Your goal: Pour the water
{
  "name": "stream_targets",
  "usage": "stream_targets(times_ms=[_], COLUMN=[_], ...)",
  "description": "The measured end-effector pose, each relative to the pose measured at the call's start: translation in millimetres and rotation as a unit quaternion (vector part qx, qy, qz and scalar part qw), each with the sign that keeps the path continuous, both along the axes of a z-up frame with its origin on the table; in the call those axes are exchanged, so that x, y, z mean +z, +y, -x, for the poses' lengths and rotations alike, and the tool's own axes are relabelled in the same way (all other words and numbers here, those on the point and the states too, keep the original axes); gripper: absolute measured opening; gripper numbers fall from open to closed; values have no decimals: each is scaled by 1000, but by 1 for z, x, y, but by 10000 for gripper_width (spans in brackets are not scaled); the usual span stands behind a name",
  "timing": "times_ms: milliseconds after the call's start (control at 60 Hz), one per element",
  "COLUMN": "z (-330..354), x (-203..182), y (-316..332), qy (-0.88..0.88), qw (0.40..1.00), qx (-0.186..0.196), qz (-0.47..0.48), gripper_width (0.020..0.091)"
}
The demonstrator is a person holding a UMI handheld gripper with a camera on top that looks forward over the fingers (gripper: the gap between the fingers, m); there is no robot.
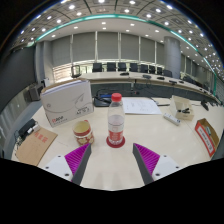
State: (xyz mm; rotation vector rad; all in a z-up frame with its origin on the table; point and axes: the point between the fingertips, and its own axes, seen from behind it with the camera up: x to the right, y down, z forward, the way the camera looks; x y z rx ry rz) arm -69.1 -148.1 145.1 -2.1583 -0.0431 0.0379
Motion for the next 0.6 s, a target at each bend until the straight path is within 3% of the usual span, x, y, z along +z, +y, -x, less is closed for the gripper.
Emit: stream_targets(times_ms=[300, 600], z=[38, 46], x=[54, 66], y=[-134, -180], qy=[-18, -36], qw=[1000, 999], qx=[-20, -20], qz=[16, 12], gripper_width=[859, 859])
